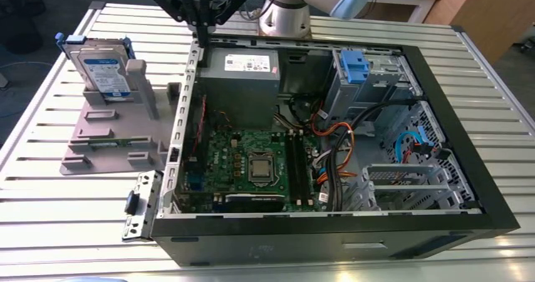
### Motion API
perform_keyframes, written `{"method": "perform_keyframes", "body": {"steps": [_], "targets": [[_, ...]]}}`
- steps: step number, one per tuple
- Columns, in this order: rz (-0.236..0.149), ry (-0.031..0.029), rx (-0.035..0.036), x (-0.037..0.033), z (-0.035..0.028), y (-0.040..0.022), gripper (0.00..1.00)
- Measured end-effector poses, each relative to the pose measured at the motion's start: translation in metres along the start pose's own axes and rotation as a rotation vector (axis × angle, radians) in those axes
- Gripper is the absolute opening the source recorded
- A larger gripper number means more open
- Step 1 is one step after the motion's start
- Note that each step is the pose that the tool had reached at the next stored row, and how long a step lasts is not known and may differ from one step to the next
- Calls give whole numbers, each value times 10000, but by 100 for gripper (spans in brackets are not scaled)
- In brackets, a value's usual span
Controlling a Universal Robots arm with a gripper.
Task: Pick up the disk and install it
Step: 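Reach for the disk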
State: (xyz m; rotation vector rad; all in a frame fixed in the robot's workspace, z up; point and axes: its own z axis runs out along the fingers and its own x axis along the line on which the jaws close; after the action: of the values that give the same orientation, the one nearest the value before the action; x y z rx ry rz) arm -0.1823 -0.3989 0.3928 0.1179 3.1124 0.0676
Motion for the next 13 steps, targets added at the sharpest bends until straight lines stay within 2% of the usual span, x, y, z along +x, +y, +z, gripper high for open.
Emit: {"method": "perform_keyframes", "body": {"steps": [13], "targets": [[0,0,0,25,0,-2,11]]}}
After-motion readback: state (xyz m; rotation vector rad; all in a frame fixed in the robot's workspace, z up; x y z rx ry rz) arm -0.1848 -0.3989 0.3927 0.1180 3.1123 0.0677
